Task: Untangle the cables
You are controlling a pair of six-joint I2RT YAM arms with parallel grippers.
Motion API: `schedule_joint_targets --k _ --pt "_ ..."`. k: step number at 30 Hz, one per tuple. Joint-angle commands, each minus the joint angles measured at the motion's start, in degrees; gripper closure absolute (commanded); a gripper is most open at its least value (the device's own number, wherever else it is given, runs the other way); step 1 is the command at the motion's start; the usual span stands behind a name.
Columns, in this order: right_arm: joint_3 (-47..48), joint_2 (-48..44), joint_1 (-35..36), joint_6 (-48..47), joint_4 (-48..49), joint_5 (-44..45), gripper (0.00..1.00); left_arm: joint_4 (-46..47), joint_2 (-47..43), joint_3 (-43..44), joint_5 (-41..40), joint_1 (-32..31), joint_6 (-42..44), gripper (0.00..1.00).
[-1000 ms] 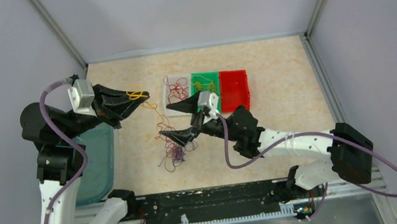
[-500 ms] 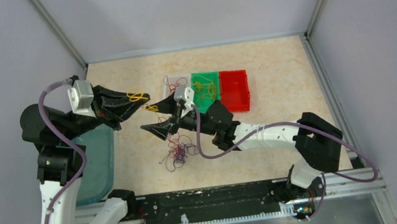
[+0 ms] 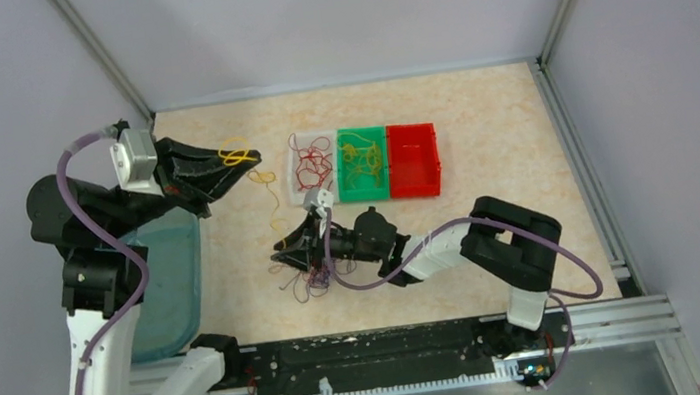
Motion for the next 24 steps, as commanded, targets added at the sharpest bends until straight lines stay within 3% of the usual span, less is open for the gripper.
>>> schedule_joint_targets --k 1,17,21,24 --pt "-1.58 0.95 0.83 1.70 7.08 0.33 0.70 2.11 0.54 3.85 -1.26 0.09 0.50 1.00" --pt "-11.48 5.22 0.83 2.11 15.12 7.40 0.67 5.13 3.43 11.23 -6.42 0.09 4.78 1.00" --pt "-10.85 0.00 0.46 0.66 13.31 7.65 0.45 3.63 2.68 7.41 -5.60 0.09 4.29 1.00" --pt "-10.29 -6.64 -0.58 -0.22 11.60 6.64 0.38 2.95 1.83 3.84 -5.46 0.09 4.14 1.00"
